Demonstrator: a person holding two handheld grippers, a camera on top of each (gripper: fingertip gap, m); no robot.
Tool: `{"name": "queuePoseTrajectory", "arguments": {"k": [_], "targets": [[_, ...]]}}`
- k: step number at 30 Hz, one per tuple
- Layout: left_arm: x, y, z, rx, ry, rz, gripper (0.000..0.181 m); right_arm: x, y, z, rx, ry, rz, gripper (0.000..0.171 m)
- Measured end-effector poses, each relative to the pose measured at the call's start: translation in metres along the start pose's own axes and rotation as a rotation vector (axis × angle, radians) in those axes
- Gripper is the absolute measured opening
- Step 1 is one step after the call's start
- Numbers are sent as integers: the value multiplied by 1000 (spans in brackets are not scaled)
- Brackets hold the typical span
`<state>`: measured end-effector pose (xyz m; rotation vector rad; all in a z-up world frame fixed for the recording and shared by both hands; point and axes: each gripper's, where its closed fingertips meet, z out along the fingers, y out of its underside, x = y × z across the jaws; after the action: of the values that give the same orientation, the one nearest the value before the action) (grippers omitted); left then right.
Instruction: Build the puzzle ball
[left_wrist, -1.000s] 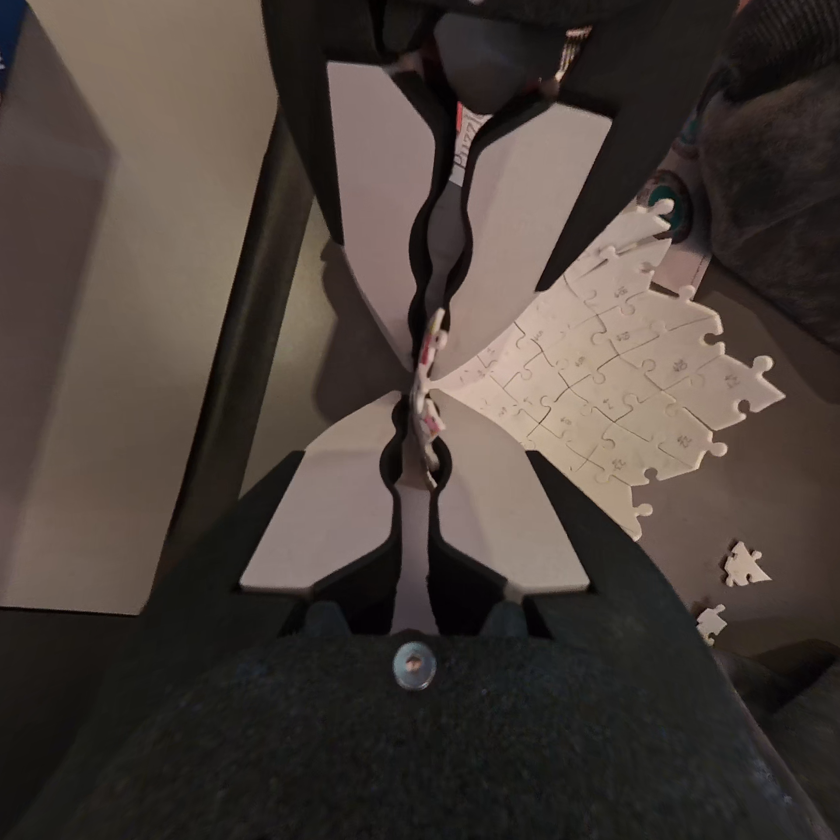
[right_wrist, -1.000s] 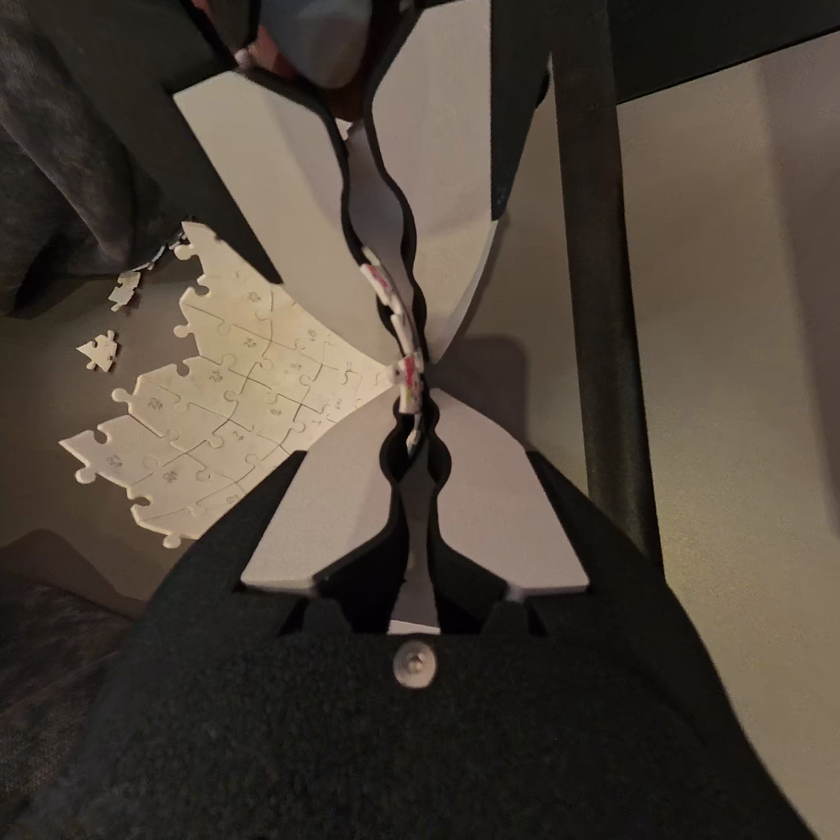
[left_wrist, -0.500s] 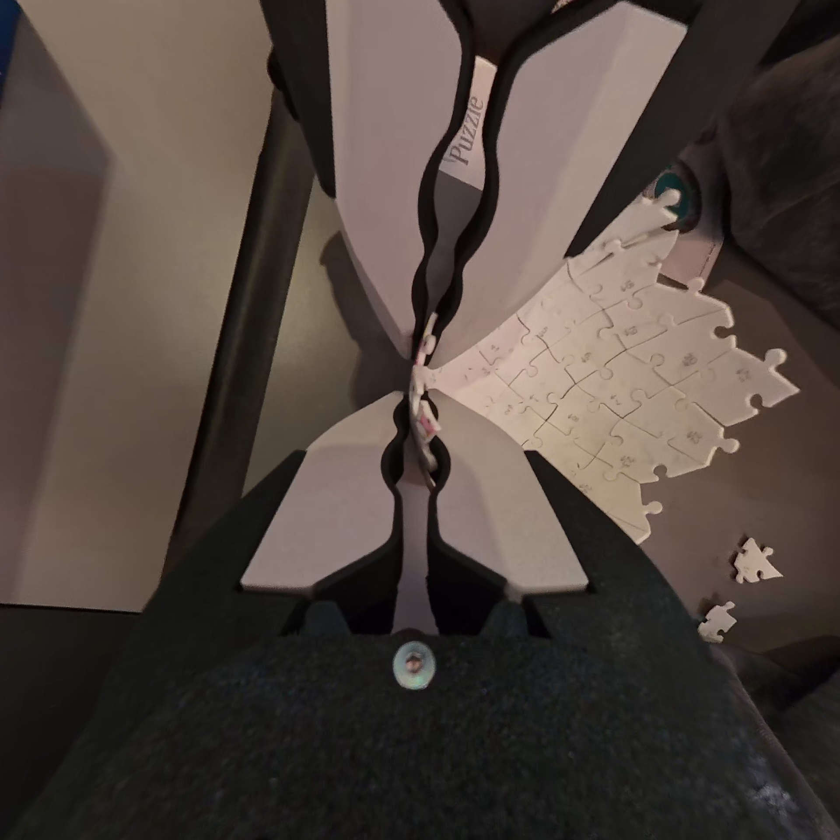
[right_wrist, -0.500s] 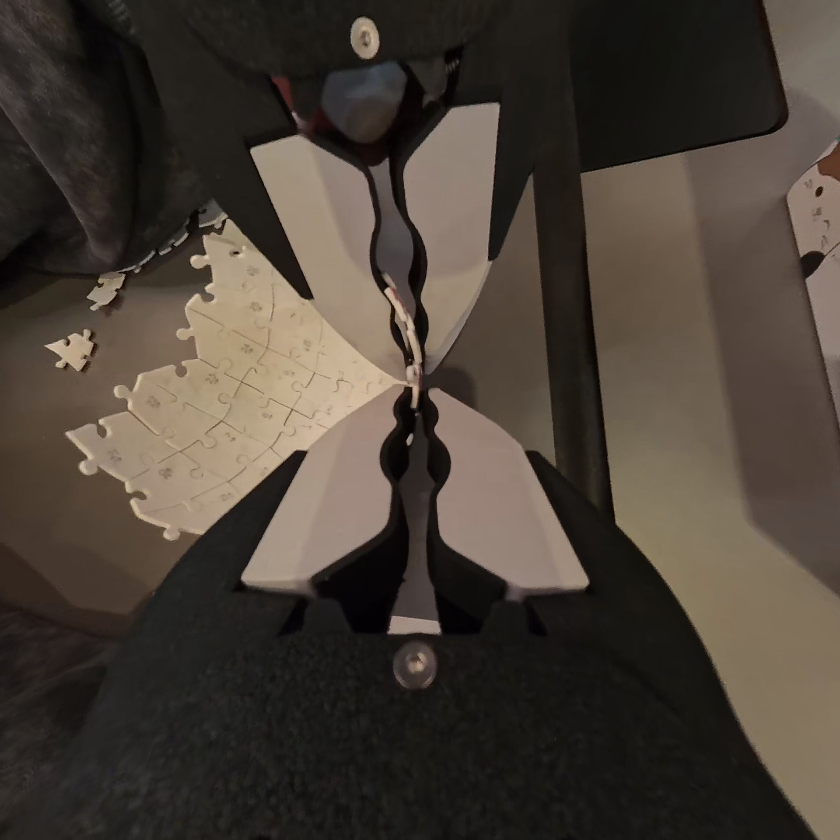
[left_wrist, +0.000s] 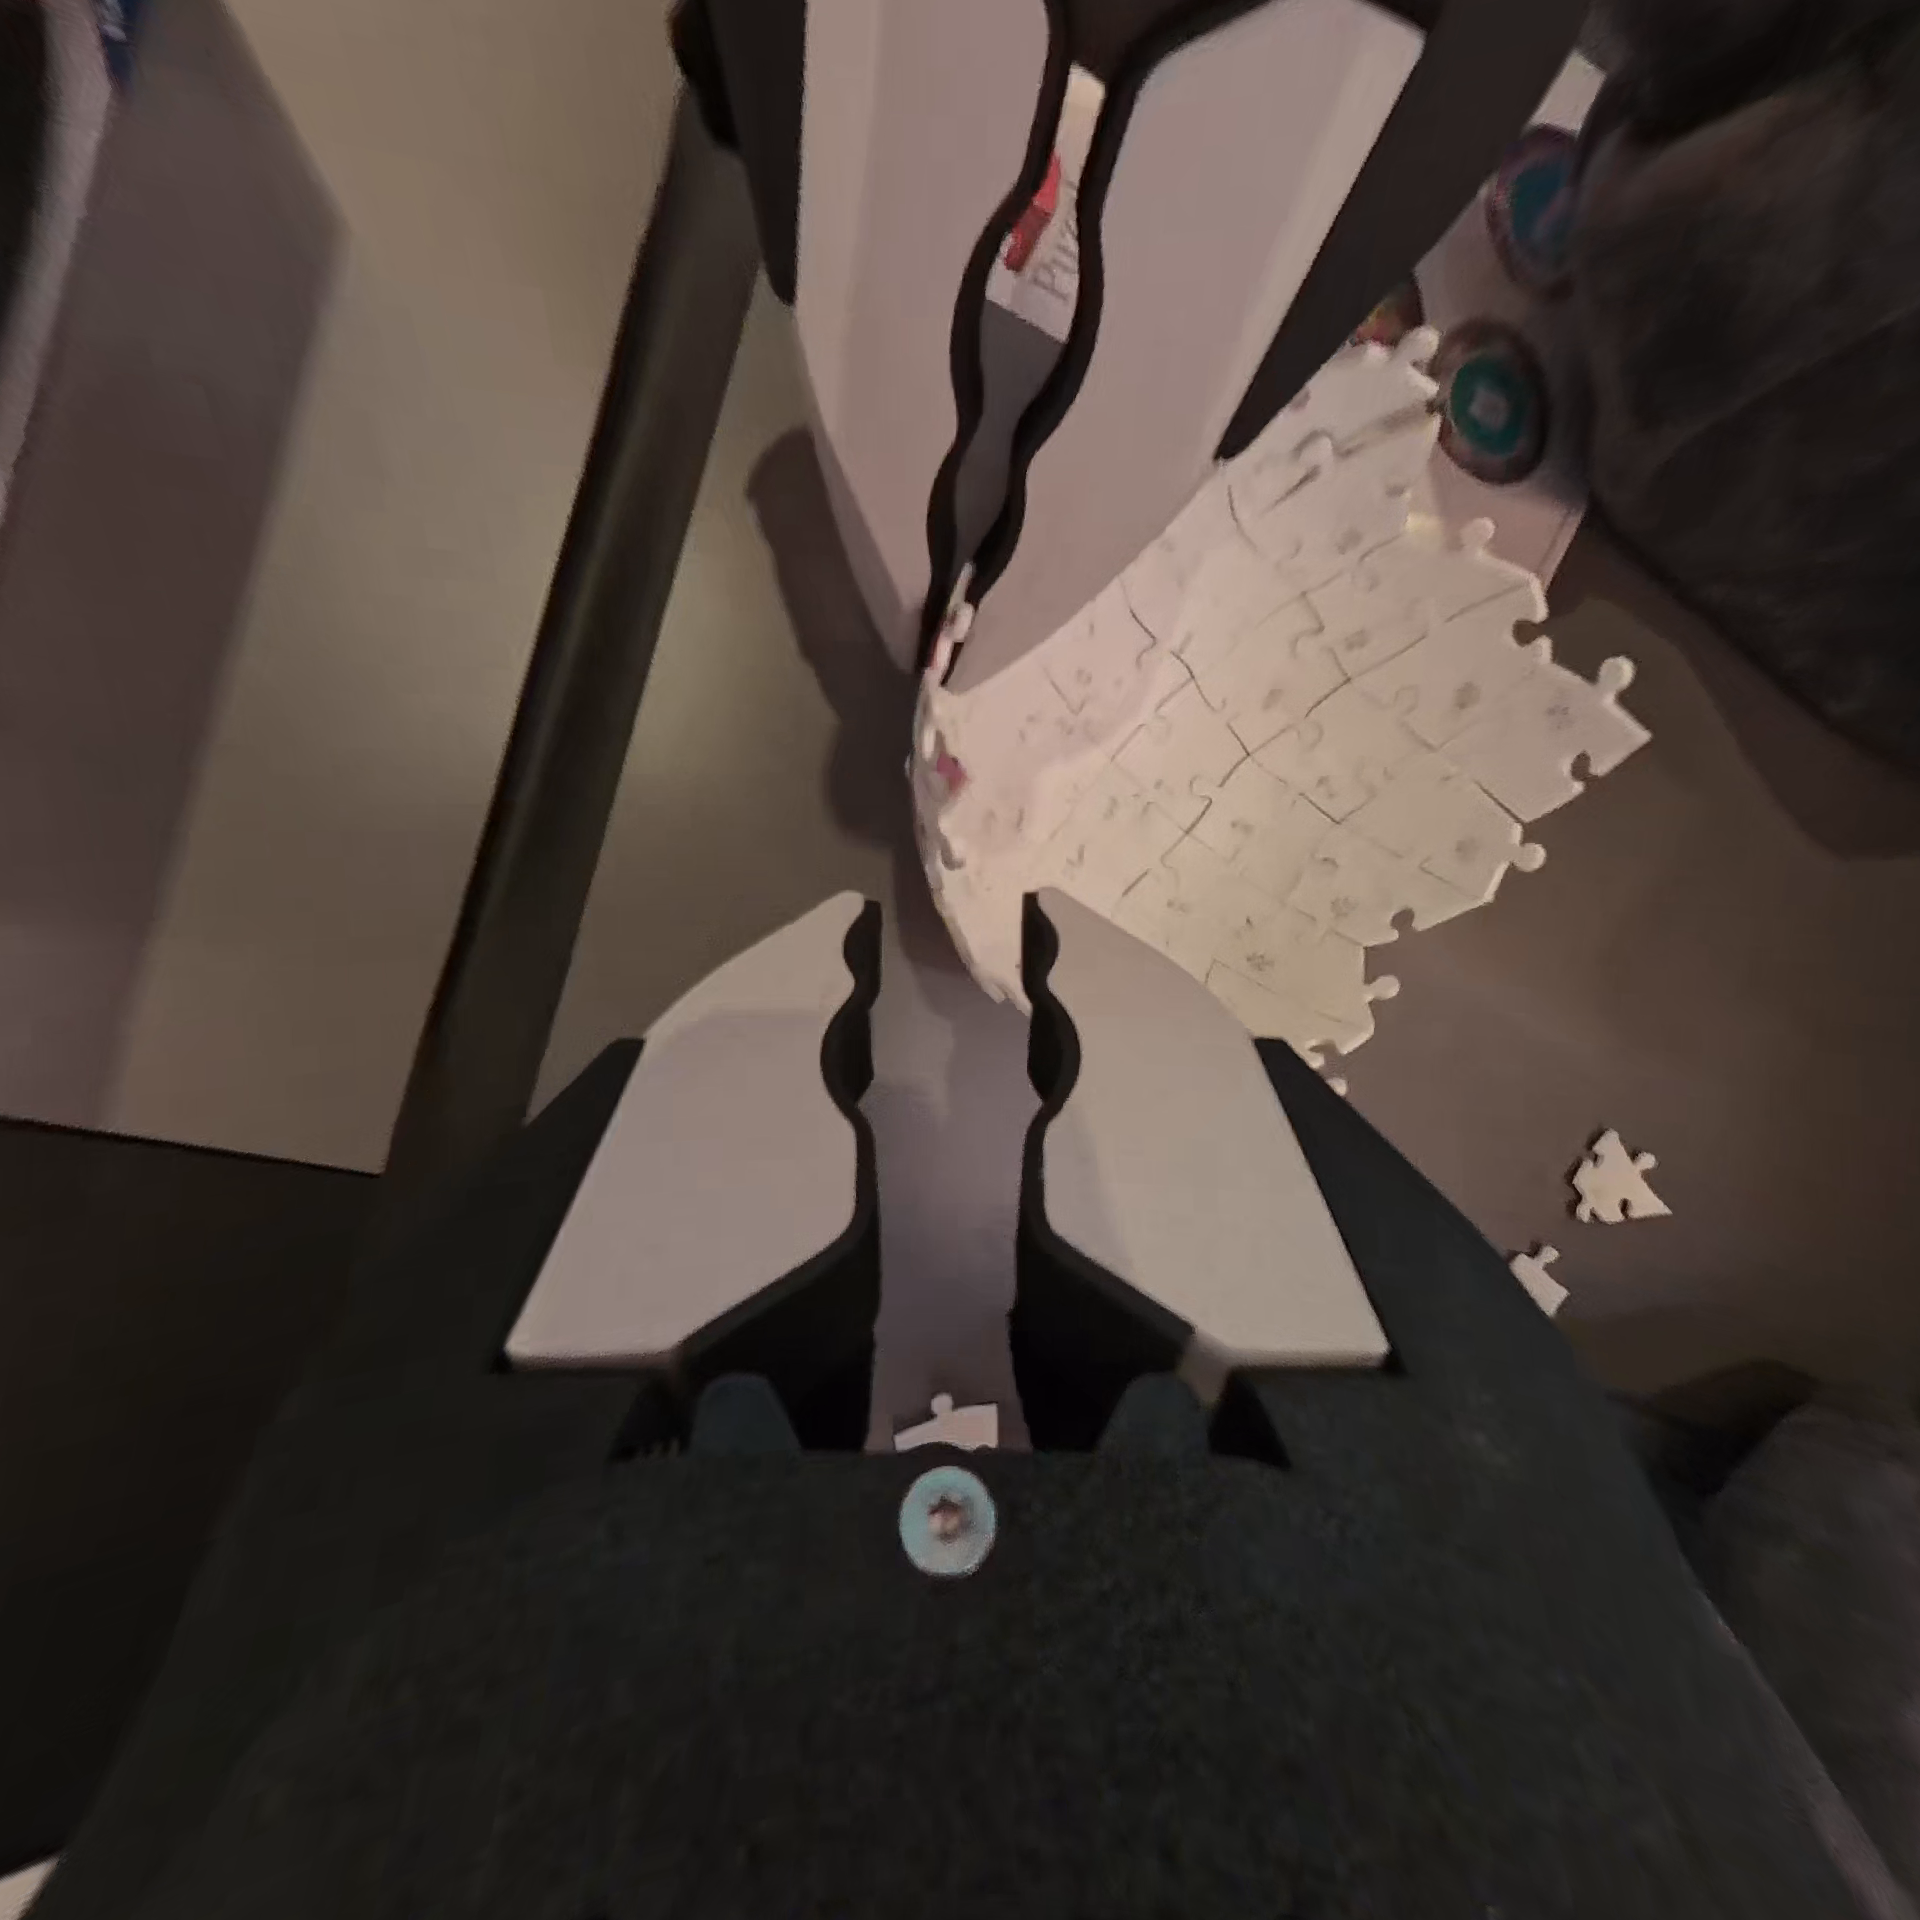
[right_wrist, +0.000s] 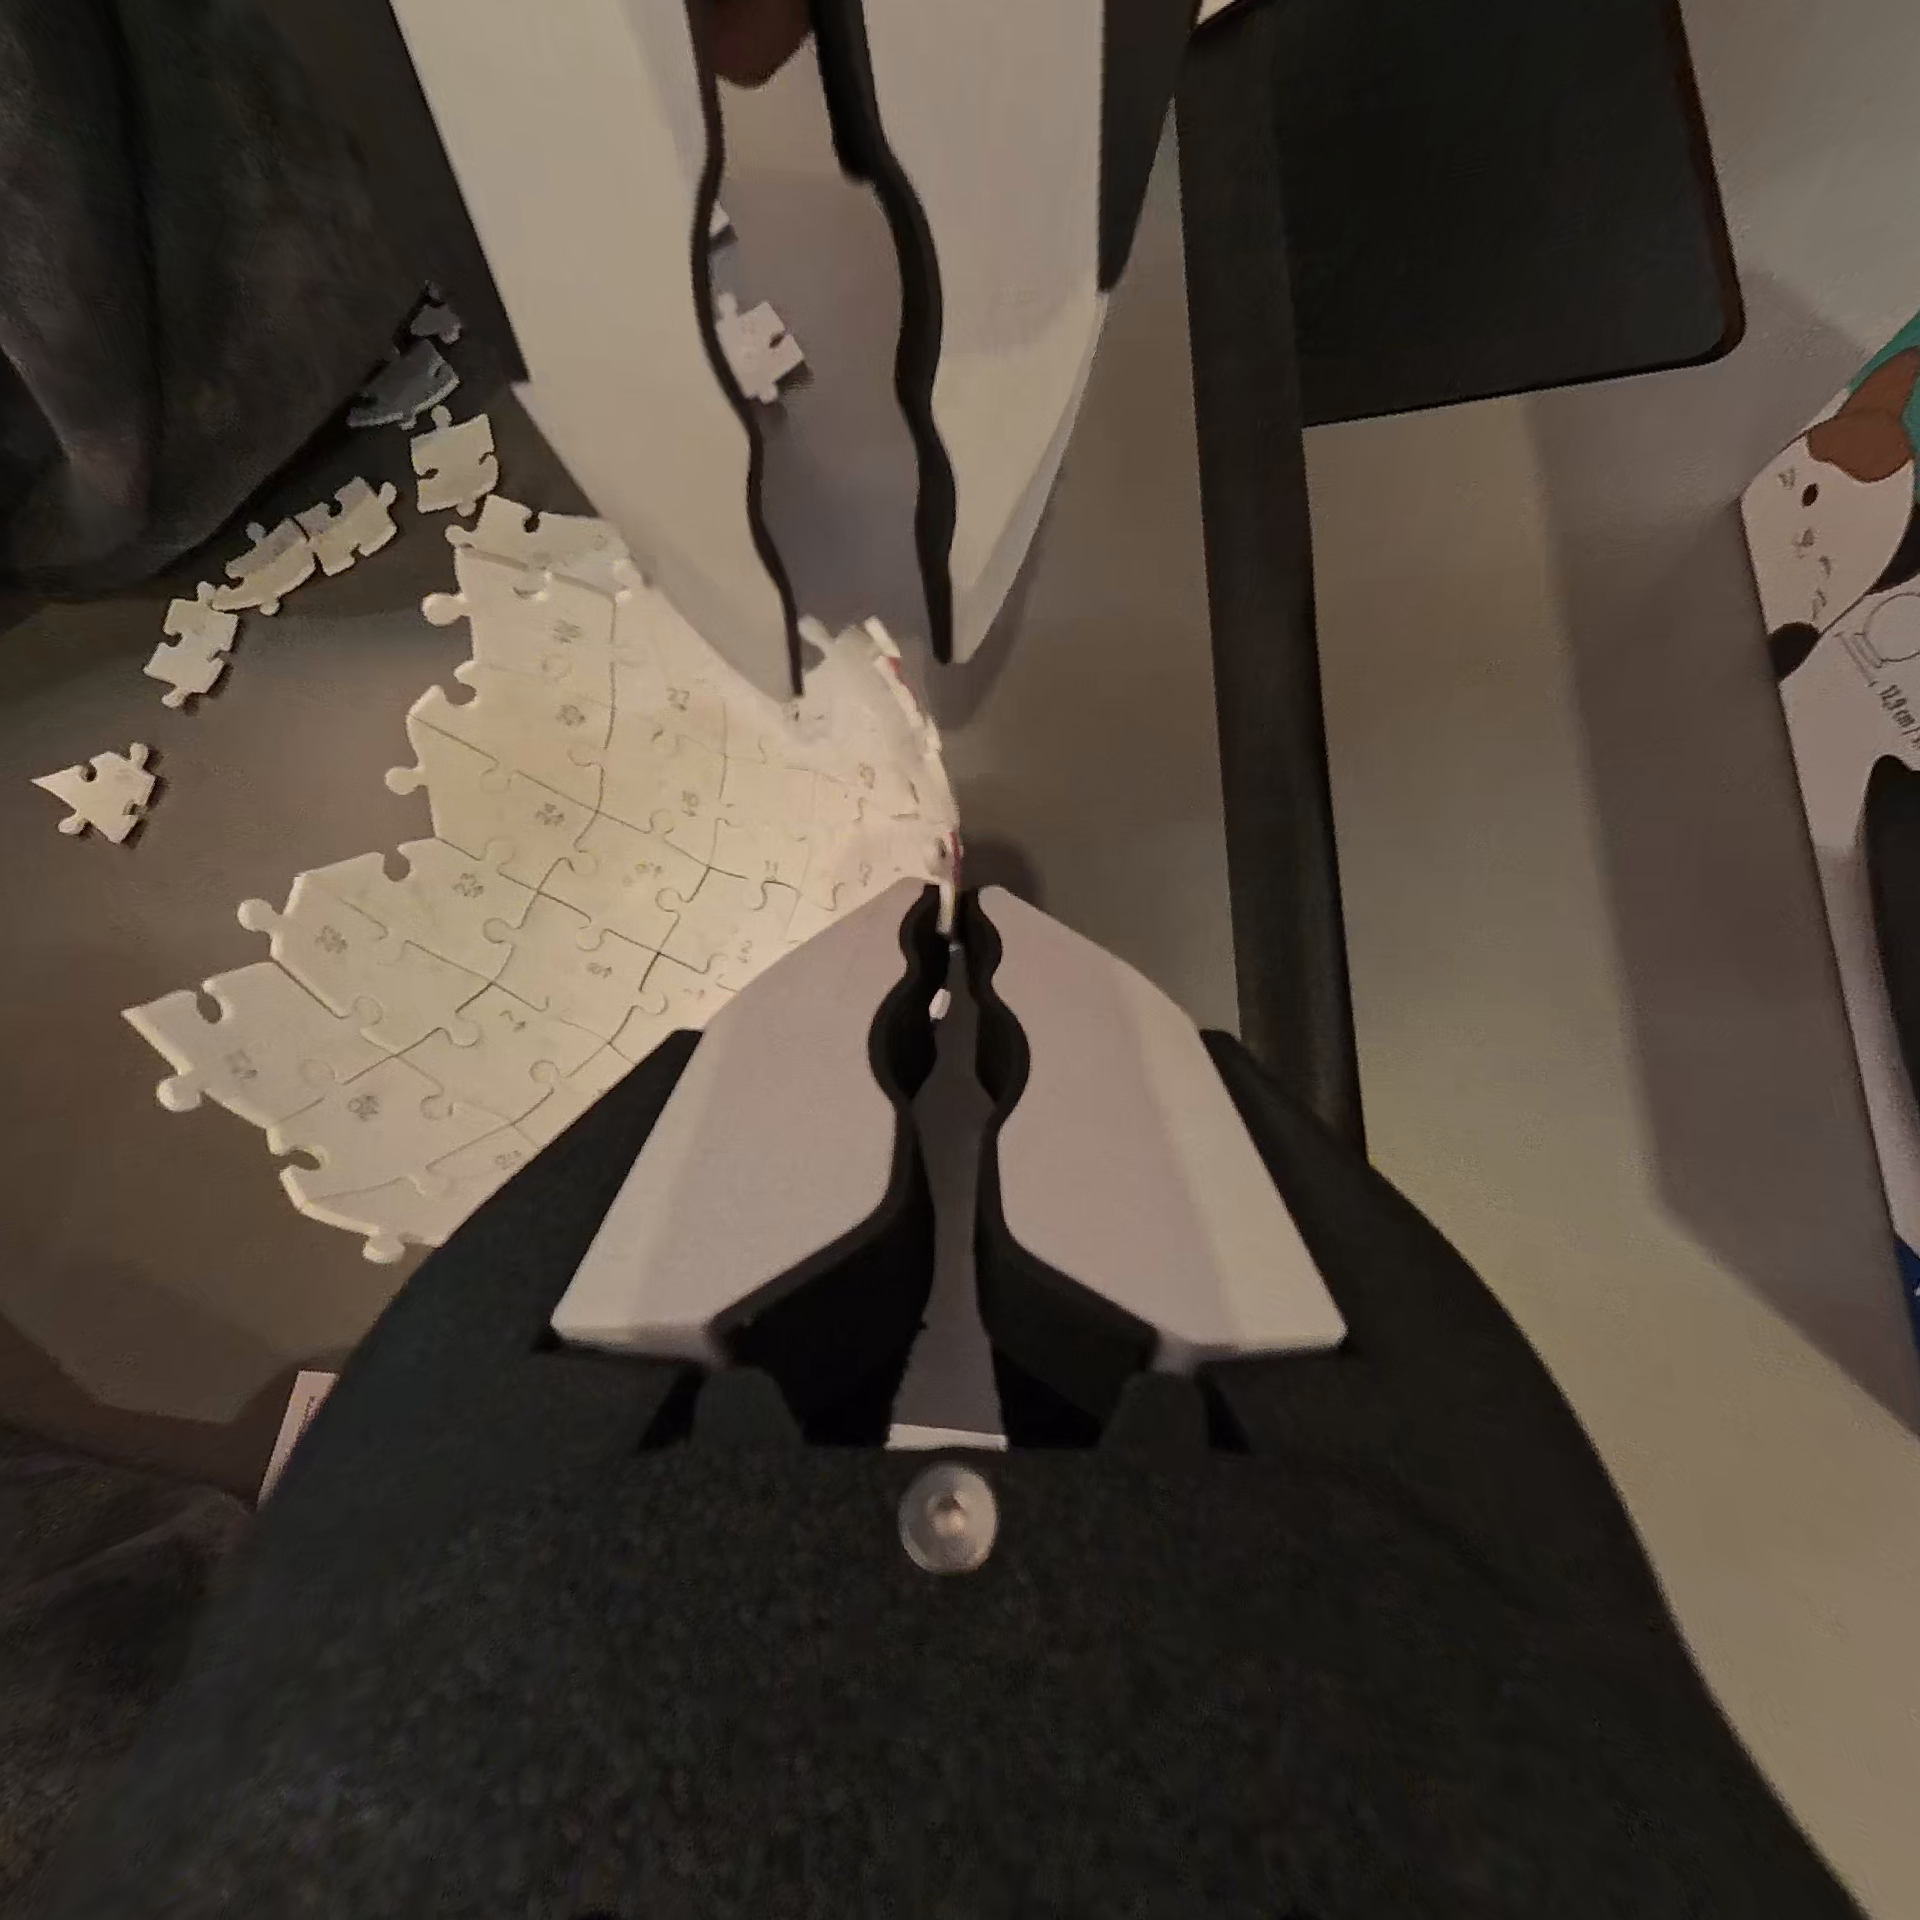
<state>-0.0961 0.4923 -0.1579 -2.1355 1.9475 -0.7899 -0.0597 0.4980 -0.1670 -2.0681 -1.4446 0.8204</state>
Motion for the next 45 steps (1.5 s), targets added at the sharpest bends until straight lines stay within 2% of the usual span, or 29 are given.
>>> {"name": "queuePoseTrajectory", "arguments": {"k": [3,7,23,24,26,29,32,36,45], "targets": [[1,3,11,-37,27,-8,24,1,0,0,2,-2,13,3],[-3,6,19,-66,18,-4,7,2,-1,1,3,-3,22,3],[-7,6,20,-57,34,-40,6,6,-1,3,14,14,-8,3],[-7,5,21,-46,37,-38,7,6,-1,3,18,14,-6,3],[-6,-2,22,-10,56,-43,20,6,-3,3,28,10,1,3],[-4,-5,25,10,98,-50,20,5,-3,3,30,7,4,3],[-8,-4,26,16,103,-60,19,6,-2,3,33,5,10,3],[-10,-8,28,48,110,-60,7,7,-1,2,27,11,15,3],[-11,-6,29,37,104,-71,3,6,0,4,18,4,15,3]]}}
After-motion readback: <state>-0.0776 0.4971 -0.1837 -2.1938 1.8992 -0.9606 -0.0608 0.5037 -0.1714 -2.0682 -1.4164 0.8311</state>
